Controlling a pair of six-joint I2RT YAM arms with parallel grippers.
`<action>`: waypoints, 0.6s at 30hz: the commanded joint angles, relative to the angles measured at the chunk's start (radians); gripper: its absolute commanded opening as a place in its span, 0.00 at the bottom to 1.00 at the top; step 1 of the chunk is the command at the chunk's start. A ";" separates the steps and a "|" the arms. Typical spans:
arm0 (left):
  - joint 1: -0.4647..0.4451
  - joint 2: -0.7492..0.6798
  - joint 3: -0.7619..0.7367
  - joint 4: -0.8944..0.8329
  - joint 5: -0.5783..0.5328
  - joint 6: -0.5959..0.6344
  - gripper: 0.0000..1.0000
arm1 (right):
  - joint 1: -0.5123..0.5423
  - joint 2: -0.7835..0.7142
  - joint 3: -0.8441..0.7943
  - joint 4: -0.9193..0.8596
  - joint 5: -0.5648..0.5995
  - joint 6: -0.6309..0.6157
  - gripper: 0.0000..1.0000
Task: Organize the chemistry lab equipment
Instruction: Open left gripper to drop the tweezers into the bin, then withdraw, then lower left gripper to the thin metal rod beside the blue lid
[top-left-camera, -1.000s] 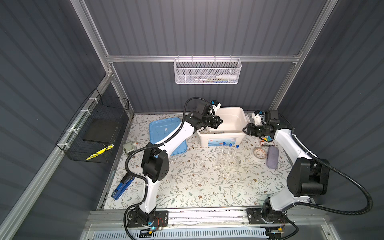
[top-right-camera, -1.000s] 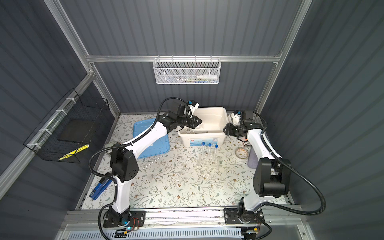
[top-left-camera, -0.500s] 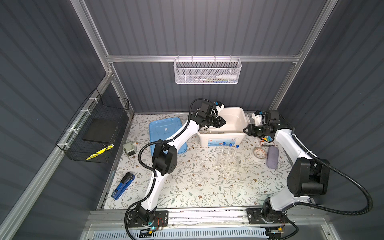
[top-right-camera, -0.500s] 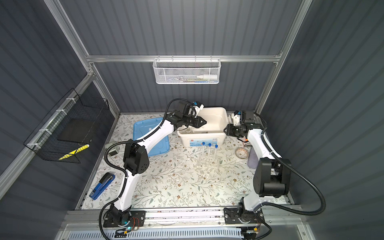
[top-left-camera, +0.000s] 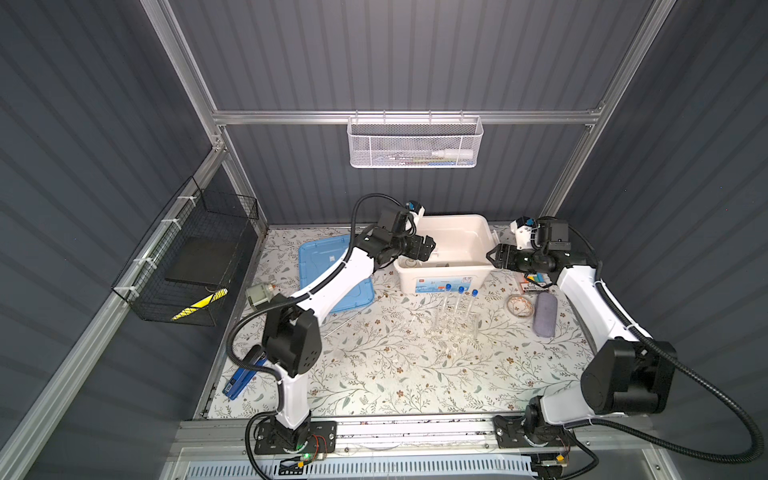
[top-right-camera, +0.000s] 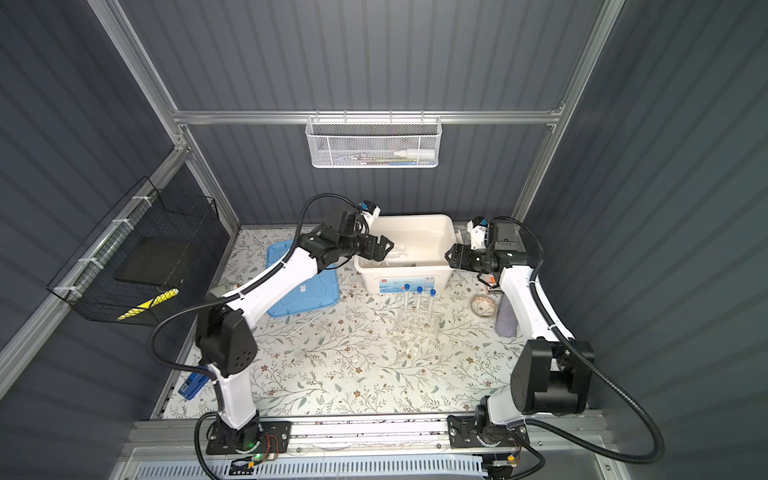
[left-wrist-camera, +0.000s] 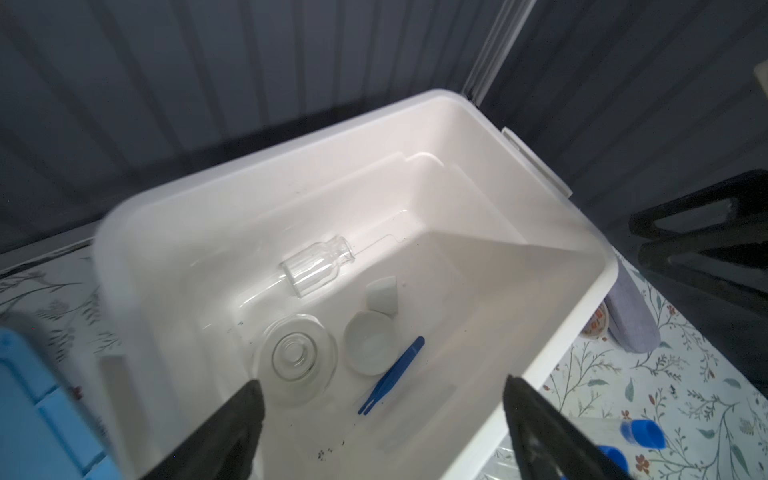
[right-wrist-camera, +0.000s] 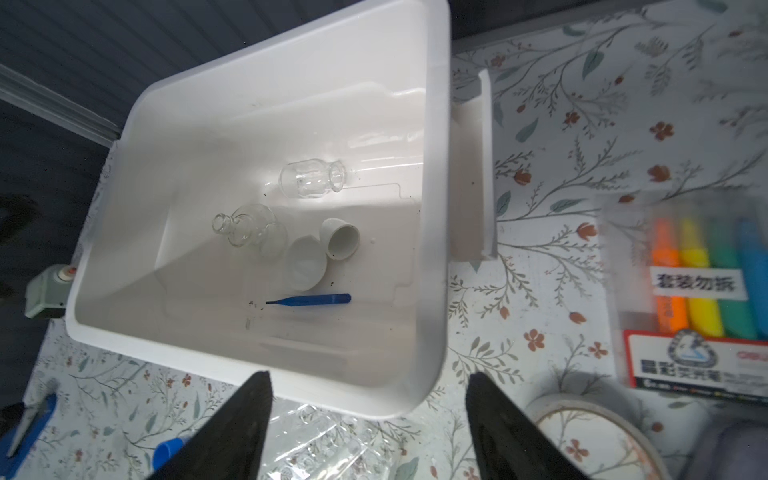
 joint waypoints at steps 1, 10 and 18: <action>0.010 -0.108 -0.136 0.005 -0.164 -0.010 0.99 | 0.003 -0.027 -0.021 0.025 0.012 0.003 0.85; 0.042 -0.419 -0.577 -0.083 -0.424 -0.161 1.00 | 0.004 -0.074 -0.053 0.073 0.016 -0.002 0.97; 0.068 -0.493 -0.792 -0.116 -0.480 -0.310 0.99 | 0.003 -0.080 -0.063 0.084 0.010 -0.001 0.99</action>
